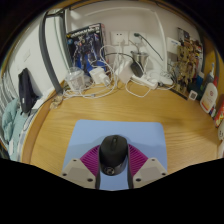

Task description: Arrange mouse

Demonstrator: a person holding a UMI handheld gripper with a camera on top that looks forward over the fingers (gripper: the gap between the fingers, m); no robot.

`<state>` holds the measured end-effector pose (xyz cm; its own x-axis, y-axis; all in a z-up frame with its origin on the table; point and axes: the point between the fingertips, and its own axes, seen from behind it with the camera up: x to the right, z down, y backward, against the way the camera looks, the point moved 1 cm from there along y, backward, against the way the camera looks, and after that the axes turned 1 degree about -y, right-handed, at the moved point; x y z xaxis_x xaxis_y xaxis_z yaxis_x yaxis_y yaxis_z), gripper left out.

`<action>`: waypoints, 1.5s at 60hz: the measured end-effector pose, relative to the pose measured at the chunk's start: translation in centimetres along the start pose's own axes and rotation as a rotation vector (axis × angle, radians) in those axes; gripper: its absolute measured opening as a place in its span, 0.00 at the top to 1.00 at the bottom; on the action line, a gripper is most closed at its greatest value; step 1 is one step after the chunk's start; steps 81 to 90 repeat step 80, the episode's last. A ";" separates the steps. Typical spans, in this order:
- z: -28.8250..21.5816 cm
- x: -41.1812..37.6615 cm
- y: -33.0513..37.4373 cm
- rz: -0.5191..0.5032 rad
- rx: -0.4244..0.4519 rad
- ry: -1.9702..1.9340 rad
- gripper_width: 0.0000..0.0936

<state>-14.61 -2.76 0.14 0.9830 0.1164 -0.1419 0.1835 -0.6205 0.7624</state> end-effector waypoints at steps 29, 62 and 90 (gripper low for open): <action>-8.5 0.9 9.8 0.070 0.120 -0.057 0.17; -14.1 5.7 29.7 0.091 0.304 -0.081 0.16; -13.0 8.1 34.7 0.089 0.347 -0.069 0.16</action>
